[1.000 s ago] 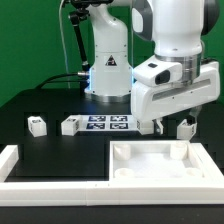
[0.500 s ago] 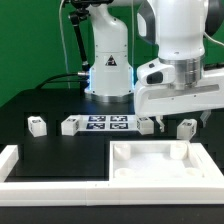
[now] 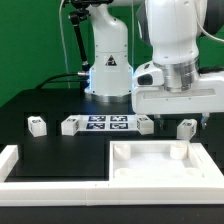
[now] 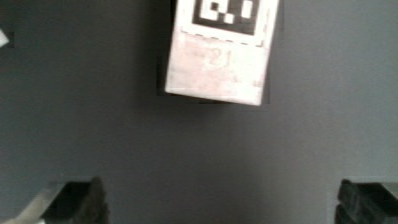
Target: Assemble square table
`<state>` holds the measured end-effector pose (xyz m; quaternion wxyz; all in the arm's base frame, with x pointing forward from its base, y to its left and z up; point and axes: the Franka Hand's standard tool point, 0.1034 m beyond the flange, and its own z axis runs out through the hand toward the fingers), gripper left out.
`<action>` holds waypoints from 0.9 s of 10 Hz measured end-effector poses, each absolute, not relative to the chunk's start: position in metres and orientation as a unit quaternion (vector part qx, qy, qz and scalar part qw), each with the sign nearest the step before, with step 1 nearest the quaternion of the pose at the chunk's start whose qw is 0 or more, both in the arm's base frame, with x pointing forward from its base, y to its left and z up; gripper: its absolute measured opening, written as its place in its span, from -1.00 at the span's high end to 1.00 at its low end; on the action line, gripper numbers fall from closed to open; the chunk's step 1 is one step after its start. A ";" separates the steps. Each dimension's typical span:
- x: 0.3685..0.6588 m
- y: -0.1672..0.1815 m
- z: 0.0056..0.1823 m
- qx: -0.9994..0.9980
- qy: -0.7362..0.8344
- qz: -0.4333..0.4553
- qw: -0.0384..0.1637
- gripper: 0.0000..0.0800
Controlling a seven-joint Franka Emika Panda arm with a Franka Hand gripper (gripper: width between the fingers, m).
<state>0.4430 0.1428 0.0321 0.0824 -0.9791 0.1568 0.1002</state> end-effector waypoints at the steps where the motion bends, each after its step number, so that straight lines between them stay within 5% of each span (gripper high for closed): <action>1: 0.432 0.143 0.030 -0.971 0.173 0.143 0.087 -0.62; 4: 0.433 0.145 0.031 -0.931 0.216 0.270 0.120 -0.62; 9: 0.418 0.149 0.020 -0.871 0.203 0.424 0.140 -0.62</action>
Offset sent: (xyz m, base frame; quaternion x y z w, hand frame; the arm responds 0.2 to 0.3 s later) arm 0.0069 0.0075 0.0014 0.0698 -0.2066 0.1470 0.9648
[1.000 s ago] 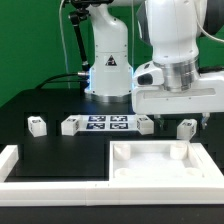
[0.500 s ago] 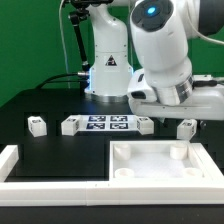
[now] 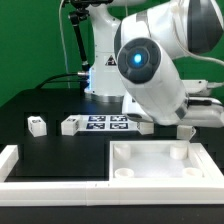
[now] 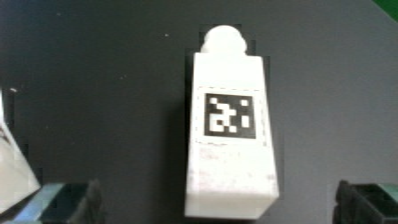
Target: Assemble square table
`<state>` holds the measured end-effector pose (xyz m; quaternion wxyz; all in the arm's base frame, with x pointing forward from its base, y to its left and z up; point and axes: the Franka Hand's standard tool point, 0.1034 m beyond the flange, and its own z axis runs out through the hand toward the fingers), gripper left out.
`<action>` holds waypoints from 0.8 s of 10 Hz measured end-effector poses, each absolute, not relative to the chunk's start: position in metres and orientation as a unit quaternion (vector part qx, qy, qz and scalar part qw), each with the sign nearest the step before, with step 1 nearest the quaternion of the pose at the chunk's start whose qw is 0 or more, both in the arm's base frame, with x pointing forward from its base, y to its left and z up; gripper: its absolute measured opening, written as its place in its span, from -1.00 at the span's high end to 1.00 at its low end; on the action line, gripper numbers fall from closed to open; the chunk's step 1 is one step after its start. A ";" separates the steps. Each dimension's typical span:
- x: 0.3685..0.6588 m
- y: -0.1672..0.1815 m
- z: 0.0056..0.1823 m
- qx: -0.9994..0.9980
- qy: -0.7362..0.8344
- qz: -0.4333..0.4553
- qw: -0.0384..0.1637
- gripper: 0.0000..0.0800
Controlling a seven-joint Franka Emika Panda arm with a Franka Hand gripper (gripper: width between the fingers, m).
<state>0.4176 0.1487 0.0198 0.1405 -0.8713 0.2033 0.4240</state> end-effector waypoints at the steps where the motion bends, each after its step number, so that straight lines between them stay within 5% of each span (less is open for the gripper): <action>1: 0.412 0.155 0.014 -0.868 0.209 0.427 0.140 -0.62; 5: 0.405 0.162 0.007 -0.863 0.214 0.433 0.144 -0.62; 7: 0.405 0.162 0.007 -0.863 0.214 0.433 0.144 0.01; 8: 0.405 0.162 0.007 -0.863 0.214 0.434 0.144 0.01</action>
Offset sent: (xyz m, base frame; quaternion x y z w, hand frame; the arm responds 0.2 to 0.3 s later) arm 0.0000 0.0000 0.0000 0.0000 0.0000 0.0000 1.0000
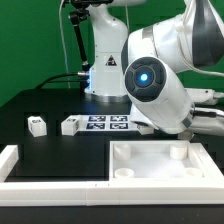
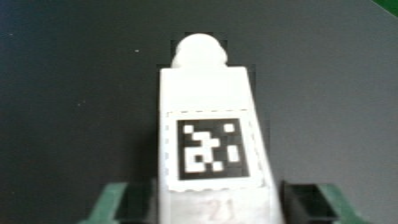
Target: Assemble square table
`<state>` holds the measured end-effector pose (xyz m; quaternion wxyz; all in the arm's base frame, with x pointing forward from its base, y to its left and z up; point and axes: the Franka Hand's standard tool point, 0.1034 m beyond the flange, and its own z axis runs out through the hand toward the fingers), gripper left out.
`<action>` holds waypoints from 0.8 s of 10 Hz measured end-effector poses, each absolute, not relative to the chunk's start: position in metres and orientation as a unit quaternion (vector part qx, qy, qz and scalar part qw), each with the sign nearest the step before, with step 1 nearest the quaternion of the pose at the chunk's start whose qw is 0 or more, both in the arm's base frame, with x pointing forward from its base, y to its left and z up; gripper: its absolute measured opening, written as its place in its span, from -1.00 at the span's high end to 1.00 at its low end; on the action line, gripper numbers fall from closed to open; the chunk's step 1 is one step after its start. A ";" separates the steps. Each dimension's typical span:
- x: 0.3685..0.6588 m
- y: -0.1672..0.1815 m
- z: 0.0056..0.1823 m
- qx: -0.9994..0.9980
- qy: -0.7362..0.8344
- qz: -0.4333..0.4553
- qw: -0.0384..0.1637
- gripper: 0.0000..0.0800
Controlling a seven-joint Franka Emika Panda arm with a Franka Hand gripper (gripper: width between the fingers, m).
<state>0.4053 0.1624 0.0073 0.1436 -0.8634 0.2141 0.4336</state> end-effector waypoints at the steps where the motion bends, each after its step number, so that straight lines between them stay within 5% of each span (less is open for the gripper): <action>1: 0.405 0.162 0.007 -0.863 0.214 0.434 0.144 0.28; 6: 0.405 0.162 0.007 -0.863 0.214 0.434 0.144 0.28; 8: 0.414 0.147 0.032 -0.869 0.180 0.438 0.145 0.27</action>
Offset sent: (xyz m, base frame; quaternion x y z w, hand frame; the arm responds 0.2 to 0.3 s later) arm 0.0000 0.0000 0.0000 0.0000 0.0000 0.0000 1.0000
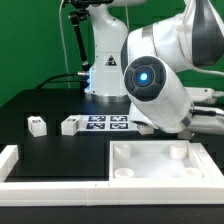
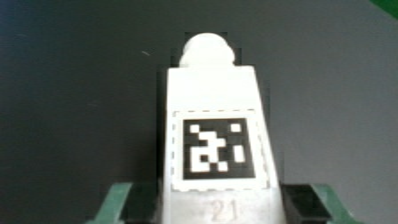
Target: Assemble square table
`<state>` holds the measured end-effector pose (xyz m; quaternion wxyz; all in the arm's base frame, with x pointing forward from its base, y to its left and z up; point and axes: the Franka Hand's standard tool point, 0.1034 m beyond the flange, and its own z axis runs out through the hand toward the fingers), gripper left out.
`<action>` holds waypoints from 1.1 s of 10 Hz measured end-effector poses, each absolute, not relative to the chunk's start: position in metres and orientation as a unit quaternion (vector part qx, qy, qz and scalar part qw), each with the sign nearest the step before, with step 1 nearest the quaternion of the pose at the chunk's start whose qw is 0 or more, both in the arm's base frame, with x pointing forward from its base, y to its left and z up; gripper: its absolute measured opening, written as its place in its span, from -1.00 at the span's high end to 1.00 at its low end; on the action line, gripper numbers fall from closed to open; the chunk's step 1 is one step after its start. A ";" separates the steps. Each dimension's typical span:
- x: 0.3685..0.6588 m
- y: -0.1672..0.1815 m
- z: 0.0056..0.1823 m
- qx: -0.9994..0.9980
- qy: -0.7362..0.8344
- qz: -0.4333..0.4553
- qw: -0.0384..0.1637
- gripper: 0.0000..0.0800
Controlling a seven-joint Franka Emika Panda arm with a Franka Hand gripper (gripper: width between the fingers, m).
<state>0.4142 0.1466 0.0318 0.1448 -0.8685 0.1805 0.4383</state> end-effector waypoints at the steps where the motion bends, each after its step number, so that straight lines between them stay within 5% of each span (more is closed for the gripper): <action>1: 0.427 0.134 0.053 -0.876 0.171 0.423 0.155 0.27; 3: 0.440 0.127 0.083 -0.891 0.157 0.394 0.162 0.27; 7: 0.461 0.117 0.080 -0.934 0.163 0.279 0.152 0.27; 9: 0.516 0.088 0.130 -0.964 0.100 0.215 0.123 0.27; 10: 0.536 0.086 0.145 -0.973 0.072 0.190 0.111 0.27; 11: 0.550 0.089 0.143 -0.983 0.078 0.128 0.110 0.27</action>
Offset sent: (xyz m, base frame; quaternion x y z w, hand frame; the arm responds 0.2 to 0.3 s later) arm 0.0000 0.0000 0.0000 0.0000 0.0000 0.0000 1.0000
